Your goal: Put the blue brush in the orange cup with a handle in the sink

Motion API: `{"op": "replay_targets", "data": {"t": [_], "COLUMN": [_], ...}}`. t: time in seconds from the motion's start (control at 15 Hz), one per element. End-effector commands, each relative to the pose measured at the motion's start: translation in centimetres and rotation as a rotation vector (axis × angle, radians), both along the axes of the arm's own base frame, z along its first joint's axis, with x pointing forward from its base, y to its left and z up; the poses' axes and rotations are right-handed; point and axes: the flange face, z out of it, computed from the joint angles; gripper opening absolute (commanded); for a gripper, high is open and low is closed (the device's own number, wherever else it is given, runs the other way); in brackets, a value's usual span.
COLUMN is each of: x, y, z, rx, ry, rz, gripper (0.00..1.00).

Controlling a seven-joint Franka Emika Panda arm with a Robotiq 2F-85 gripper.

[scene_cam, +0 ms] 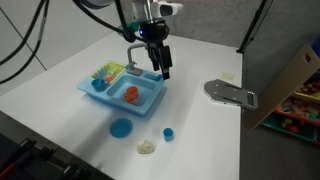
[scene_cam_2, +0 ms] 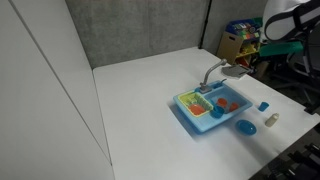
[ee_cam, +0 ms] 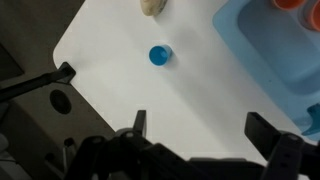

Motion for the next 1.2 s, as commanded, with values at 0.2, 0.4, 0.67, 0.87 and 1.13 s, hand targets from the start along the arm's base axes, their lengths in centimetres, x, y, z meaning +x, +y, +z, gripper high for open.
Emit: {"op": "replay_targets", "data": {"t": [0.2, 0.4, 0.67, 0.87, 1.13], "x": [-0.4, -0.3, 0.2, 0.8, 1.9], "y": [-0.6, -0.6, -0.9, -1.1, -1.2], "z": [-1.8, -1.8, -2.6, -3.5, -3.9], "rx": [0.001, 0.003, -0.004, -0.008, -0.003], "ry": [0.027, 0.027, 0.012, -0.001, -0.055], "rz": [-0.029, -0.033, -0.055, -0.086, -0.125], "gripper": [1.00, 1.00, 1.00, 1.00, 1.00]}}
